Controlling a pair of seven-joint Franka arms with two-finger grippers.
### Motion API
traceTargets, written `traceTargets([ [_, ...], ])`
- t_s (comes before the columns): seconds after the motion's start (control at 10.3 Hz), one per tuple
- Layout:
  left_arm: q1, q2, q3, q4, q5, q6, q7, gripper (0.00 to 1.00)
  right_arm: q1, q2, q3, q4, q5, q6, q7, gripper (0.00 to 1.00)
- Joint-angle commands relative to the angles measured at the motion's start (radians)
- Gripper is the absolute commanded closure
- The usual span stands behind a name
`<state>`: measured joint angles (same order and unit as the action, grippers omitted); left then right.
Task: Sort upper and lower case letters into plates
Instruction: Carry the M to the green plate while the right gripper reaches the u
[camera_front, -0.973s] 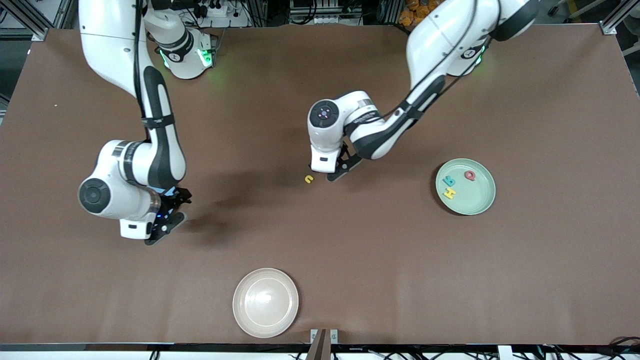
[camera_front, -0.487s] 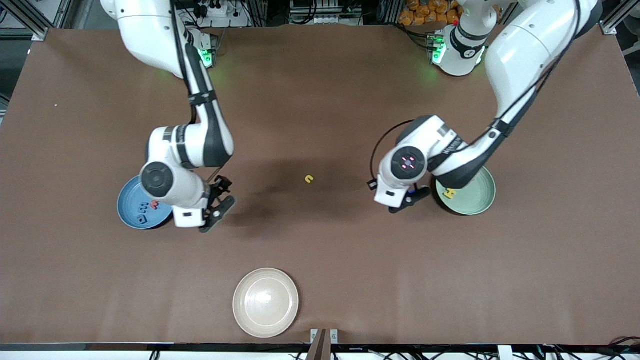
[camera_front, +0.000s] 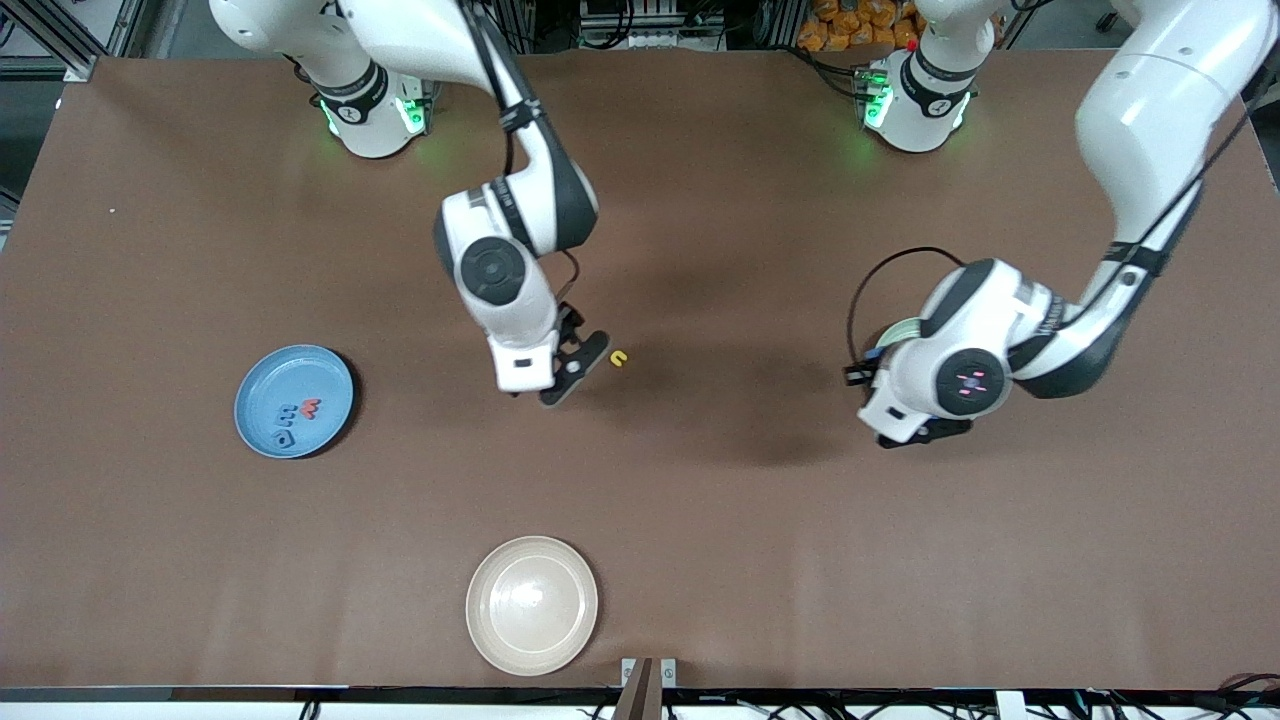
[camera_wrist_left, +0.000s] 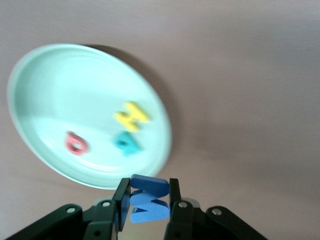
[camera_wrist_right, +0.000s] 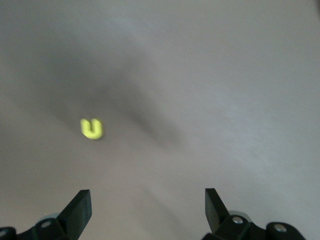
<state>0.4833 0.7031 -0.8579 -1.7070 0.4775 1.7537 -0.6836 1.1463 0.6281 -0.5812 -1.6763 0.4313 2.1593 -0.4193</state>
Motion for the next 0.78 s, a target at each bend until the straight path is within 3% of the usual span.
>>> traceTargets([
  [0.0,0.128,-0.048,-0.019,-0.130,0.079,0.081,0.137,0.96,0.010,0.051,0.039,0.006,-0.002,0.074,0.079,0.00],
  [0.19,0.191,-0.047,-0.019,-0.215,0.150,0.197,0.156,0.93,-0.020,0.082,0.084,0.026,0.003,0.079,0.103,0.00],
  [0.39,0.190,-0.039,-0.019,-0.209,0.150,0.208,0.157,0.92,-0.052,0.126,0.129,0.082,0.003,0.077,0.125,0.00],
  [0.49,0.190,-0.037,-0.019,-0.207,0.150,0.211,0.157,0.80,-0.066,0.143,0.148,0.093,0.001,0.077,0.122,0.00],
  [0.58,0.189,-0.034,-0.019,-0.204,0.148,0.214,0.157,0.22,-0.072,0.157,0.168,0.099,0.001,0.080,0.120,0.00],
  [0.68,0.186,-0.036,-0.019,-0.203,0.144,0.216,0.156,0.00,-0.071,0.168,0.175,0.104,0.001,0.099,0.123,0.00],
])
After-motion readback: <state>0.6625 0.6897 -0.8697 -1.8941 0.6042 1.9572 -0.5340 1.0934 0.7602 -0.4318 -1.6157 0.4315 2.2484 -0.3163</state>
